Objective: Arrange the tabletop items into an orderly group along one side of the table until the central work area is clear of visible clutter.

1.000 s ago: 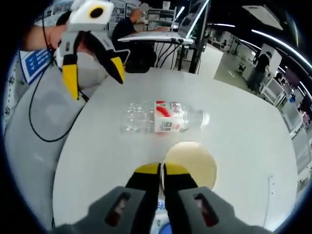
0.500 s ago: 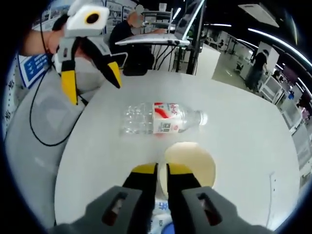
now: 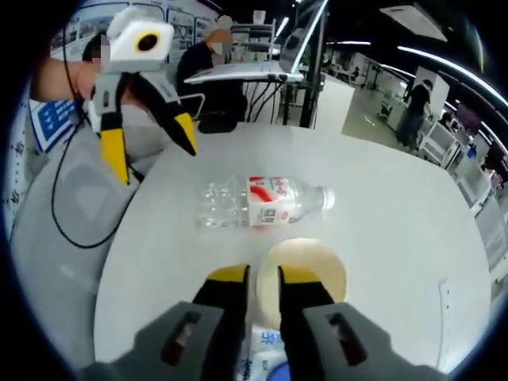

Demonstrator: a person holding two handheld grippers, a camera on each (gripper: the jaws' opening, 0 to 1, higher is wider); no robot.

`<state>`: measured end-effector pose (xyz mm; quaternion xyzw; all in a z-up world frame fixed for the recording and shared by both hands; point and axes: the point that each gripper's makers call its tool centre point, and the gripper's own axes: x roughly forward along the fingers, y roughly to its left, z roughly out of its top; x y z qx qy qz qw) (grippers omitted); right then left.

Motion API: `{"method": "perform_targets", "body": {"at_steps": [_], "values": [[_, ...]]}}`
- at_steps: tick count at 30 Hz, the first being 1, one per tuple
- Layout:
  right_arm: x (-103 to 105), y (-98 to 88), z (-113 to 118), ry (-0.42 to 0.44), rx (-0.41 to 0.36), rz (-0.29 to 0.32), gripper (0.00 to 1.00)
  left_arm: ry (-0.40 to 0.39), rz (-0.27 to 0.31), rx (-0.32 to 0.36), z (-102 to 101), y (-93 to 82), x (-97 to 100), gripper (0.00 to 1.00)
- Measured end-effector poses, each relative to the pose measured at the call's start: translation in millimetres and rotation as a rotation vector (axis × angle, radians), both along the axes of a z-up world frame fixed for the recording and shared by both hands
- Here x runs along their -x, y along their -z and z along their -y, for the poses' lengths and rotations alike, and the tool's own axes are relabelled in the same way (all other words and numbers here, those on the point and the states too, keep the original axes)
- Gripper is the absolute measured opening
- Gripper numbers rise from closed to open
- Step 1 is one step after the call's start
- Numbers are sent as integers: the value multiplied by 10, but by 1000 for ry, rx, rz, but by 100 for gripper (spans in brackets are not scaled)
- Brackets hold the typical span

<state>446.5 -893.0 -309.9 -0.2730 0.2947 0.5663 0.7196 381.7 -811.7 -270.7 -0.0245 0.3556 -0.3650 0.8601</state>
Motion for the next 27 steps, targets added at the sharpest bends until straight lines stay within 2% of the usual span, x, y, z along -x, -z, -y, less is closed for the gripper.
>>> {"method": "perform_targets", "body": {"at_steps": [4,14,27], "values": [[26,-43,8,1,-10,-3,17,4,2,-3,5,-9,4,44],[43,-197,49,21,-39,2,20,18,13,-5,35,-63,-17,44],[34,-533,93,104,-141,-14,20,40,29,-4,91,-134,-23,44]]}}
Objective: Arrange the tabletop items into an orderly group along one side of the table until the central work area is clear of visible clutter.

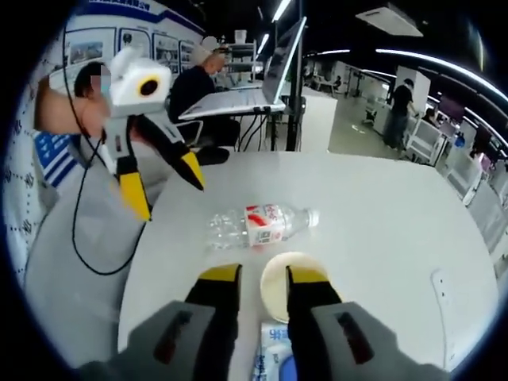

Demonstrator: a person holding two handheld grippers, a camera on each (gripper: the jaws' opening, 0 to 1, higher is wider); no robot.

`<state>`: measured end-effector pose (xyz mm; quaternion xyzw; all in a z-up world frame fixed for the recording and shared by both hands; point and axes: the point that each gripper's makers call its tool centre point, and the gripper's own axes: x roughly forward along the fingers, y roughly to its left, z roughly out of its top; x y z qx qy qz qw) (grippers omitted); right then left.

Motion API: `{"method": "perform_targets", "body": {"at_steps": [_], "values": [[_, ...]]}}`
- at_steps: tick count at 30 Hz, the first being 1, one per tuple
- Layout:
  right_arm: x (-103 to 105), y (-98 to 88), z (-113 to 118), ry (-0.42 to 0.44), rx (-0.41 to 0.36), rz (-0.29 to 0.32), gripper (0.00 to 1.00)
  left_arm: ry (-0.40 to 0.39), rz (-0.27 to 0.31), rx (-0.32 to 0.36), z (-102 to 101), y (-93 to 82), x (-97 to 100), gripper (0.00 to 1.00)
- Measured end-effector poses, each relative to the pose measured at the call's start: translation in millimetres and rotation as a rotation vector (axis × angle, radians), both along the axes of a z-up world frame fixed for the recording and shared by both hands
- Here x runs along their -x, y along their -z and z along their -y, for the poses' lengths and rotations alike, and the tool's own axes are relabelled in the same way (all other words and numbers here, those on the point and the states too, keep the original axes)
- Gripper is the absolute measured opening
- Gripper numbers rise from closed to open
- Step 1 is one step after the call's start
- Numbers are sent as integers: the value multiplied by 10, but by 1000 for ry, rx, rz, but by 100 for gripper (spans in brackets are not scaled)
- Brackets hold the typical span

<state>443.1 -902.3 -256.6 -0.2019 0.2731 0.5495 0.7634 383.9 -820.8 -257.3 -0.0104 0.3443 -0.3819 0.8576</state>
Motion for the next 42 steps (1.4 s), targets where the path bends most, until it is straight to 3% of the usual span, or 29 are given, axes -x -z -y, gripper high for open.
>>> {"method": "perform_targets", "body": {"at_steps": [28,42], "values": [[-169,-555,-105,136,-147,-74,31,31,39,10,-52,-219,-69,44],[-325,-603,-321,184,-182,-162,35,28,52,19,-147,-270,-142,45]]}}
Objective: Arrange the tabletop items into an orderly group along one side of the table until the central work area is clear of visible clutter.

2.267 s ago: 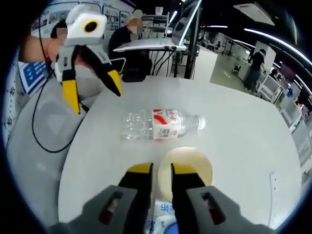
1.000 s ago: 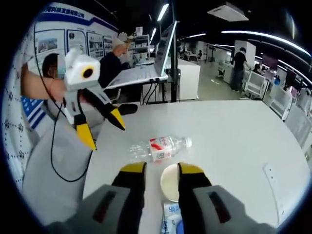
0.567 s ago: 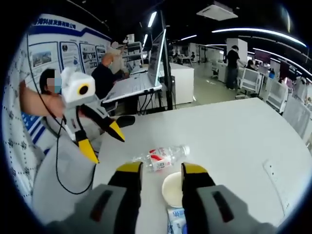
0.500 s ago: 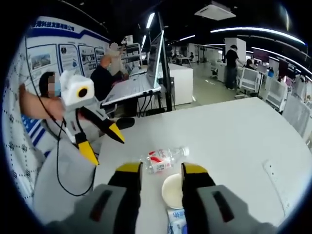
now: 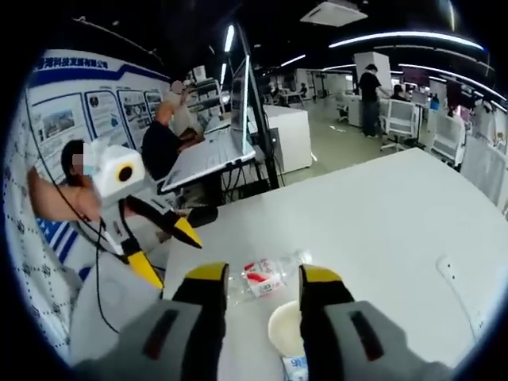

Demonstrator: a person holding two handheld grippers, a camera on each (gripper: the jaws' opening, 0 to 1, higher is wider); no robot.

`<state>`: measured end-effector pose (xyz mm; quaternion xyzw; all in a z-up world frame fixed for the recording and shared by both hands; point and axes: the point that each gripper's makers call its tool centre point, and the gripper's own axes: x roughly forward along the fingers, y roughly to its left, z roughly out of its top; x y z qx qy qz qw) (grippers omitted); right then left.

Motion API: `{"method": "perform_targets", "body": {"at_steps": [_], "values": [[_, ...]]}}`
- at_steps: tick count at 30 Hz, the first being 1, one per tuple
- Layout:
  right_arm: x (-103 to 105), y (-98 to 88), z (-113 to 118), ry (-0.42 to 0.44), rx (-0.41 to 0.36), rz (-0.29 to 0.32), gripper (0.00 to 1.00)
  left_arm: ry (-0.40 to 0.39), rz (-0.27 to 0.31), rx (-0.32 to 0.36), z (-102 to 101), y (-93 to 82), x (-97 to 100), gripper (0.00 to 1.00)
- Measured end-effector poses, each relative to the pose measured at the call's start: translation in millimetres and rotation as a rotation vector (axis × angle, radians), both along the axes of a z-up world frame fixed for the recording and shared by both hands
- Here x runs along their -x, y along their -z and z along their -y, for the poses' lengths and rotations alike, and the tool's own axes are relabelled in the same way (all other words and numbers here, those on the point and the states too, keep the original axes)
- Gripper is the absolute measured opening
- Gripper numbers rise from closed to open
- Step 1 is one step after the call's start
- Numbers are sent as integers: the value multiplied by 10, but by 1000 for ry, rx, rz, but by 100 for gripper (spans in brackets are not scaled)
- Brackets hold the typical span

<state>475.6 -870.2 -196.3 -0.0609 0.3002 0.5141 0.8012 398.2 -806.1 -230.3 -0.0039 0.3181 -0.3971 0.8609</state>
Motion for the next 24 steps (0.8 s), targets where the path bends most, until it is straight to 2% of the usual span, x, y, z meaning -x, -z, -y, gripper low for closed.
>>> {"method": "perform_targets", "body": {"at_steps": [5,8,10,11,15,17,18,21,24], "values": [[-97,83,-94,40,-5,-73,38,-6,0,2,-55,12,-29,46],[-148,184,-120,85,15,-151,39,-12,-3,5,-86,29,-45,47],[-225,180,-190,89,-8,-138,41,-21,-6,15,-110,33,-59,49],[-236,237,-199,119,1,-194,40,-23,-7,15,-120,39,-64,49],[-363,328,-308,158,-30,-263,42,-33,-12,11,-168,95,-81,52],[-401,388,-346,194,-37,-318,44,-56,-21,38,-183,101,-104,59],[-409,407,-366,194,-39,-335,44,-56,-23,35,-198,117,-106,59],[-497,496,-389,214,-19,-344,43,-66,-34,34,-240,175,-108,61],[-560,626,-406,244,14,-380,44,-79,-40,41,-274,206,-113,63]]}}
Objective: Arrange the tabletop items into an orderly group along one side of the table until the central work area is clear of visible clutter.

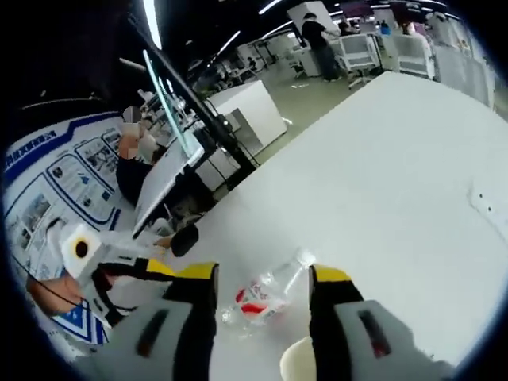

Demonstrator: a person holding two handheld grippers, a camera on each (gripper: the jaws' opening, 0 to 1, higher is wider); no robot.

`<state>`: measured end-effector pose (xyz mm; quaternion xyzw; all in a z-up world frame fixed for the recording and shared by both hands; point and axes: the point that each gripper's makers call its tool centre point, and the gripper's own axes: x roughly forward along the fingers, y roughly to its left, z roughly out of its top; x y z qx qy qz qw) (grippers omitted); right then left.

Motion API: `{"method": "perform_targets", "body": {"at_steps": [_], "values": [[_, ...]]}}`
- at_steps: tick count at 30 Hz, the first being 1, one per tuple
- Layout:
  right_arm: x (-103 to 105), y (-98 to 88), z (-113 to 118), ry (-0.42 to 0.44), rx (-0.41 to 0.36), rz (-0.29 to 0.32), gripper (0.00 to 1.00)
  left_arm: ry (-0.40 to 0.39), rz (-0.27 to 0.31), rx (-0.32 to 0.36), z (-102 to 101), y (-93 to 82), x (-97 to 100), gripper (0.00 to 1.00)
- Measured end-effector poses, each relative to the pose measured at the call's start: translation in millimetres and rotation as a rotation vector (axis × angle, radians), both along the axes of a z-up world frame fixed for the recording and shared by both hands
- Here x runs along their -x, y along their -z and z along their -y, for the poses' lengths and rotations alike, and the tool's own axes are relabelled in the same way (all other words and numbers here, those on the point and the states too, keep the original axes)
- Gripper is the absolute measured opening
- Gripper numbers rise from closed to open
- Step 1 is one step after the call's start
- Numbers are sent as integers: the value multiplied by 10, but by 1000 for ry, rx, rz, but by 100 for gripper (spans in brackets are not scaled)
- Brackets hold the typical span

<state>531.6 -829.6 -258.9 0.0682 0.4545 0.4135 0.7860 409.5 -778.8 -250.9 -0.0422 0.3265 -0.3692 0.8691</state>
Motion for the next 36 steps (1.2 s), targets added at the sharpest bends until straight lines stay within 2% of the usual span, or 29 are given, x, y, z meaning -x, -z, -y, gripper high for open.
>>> {"method": "perform_targets", "body": {"at_steps": [3,6,18,27,30,36], "values": [[-82,99,-8,61,9,-55,45,-1,-12,-6,-37,64,14,60],[-146,211,-1,82,41,-84,42,-8,-17,3,-59,94,22,61],[-206,517,-27,195,85,-278,40,-22,-32,31,-108,190,19,58],[-233,726,-74,237,120,-363,39,-21,-36,50,-101,235,14,57],[-227,745,-105,256,113,-396,39,-22,-35,59,-99,244,14,57],[-215,835,-97,257,151,-413,41,-26,-38,76,-103,276,9,56]]}}
